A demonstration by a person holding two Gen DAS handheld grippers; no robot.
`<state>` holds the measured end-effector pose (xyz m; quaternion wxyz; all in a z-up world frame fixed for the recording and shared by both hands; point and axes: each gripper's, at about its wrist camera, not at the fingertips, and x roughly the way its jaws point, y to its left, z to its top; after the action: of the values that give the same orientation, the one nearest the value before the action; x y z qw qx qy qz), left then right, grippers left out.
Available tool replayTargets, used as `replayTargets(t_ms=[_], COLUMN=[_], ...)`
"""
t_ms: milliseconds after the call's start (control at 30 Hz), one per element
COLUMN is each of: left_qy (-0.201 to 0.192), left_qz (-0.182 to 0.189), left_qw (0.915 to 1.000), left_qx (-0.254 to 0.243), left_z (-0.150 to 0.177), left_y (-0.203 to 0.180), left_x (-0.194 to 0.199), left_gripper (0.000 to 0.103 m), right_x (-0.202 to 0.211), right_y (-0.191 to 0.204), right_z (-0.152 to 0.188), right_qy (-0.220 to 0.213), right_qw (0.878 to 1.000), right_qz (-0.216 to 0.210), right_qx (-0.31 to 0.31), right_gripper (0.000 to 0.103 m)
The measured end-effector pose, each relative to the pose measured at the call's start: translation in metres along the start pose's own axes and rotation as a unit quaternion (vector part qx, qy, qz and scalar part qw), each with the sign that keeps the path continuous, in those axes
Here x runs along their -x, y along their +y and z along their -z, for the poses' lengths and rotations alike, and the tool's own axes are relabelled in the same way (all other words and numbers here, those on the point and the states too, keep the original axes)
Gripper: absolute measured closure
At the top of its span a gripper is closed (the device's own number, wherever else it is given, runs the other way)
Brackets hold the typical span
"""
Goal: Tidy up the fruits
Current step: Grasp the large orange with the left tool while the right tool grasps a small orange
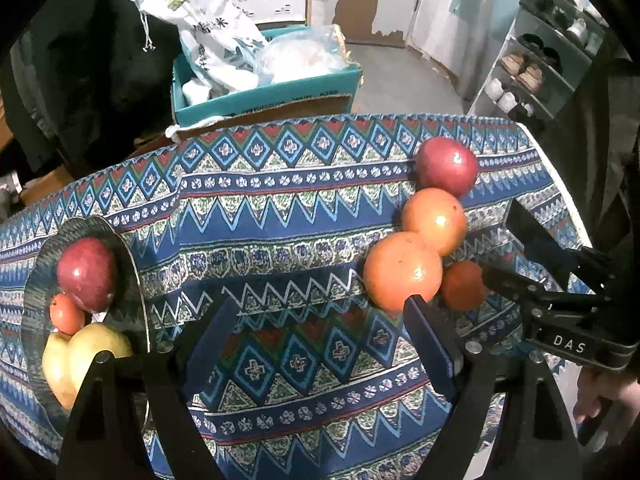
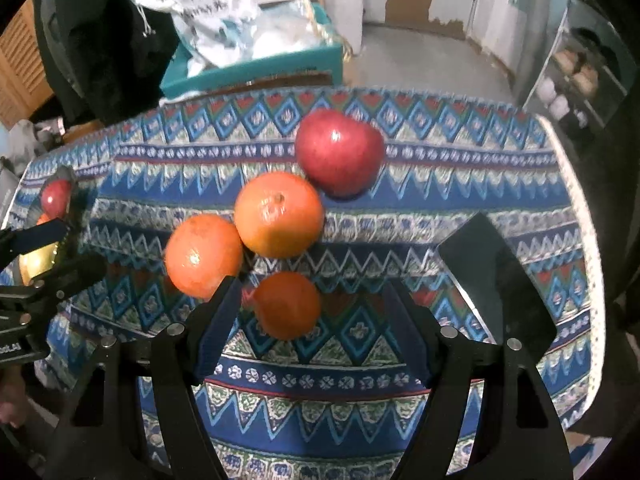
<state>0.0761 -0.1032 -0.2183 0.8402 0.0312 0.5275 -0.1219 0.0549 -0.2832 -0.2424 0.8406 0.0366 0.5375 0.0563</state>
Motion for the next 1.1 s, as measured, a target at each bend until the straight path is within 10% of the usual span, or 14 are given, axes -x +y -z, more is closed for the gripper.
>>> replayTargets(t_ms=[400,667,1100], left_qy=[0.018,0.024,0.026], left_qz=[0.006,0.016,0.041], left_qw=[0.9998,0.9995,0.9988], left_qx=[0.001,-0.012,-0.007], left_z=[0.003,0.0,-0.013], left_y=[-0.005,-0.018,-0.032], left_x=[-0.019,-0.025,-0.041], left_gripper=[0.016,0.016,0.016], right_x=[-0.046,-0.065,-0.041], right_y=[-0.004,0.008,-0.016], right_z=[0.008,0.009,0.005], right_qy=[0.047,0.07,0.023], right_qw=[0.998,0.996,0.999], right_qz=[-0.037,-0.062,-0.019], right_qx=[-0.009,0.007,-0.011], right_gripper=[0.029,0.055,0.057])
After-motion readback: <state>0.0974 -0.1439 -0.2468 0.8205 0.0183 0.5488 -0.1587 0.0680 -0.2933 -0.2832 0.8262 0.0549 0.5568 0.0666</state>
